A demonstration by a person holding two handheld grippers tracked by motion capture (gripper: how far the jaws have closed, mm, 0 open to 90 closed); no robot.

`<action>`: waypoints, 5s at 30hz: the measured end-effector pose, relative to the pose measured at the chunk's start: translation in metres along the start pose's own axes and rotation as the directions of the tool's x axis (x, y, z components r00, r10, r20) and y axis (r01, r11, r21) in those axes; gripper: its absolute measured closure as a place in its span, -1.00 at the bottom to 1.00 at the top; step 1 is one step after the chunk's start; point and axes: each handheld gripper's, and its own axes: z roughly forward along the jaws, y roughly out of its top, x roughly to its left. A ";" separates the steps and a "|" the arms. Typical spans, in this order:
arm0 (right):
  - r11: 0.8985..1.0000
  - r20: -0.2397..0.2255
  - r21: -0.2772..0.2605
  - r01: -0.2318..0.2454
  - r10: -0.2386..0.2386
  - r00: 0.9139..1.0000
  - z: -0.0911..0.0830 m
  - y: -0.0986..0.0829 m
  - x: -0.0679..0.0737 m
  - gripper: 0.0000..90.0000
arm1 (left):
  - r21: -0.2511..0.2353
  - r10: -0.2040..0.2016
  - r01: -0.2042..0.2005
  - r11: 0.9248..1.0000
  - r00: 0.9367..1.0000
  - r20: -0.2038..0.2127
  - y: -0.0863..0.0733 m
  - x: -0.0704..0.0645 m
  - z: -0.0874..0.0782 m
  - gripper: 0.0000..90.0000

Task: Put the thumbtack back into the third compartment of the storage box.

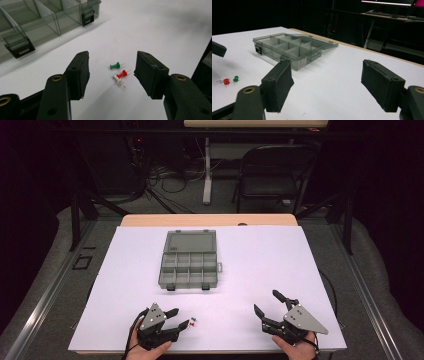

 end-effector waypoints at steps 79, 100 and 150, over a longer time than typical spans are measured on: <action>1.000 0.003 0.014 -0.002 0.002 1.000 0.000 -0.001 -0.003 -0.46 | 0.136 -0.121 0.129 0.982 0.990 -0.068 -0.005 -0.002 0.010 1.00; 1.000 0.007 0.013 -0.005 0.005 1.000 0.001 -0.002 -0.003 -0.46 | 0.023 -0.207 0.210 0.977 0.974 -0.096 0.006 0.015 -0.008 1.00; 0.999 0.009 0.030 -0.016 0.015 1.000 0.002 -0.003 -0.004 -0.47 | 0.052 -0.202 0.212 0.976 0.966 -0.160 0.154 0.069 0.050 1.00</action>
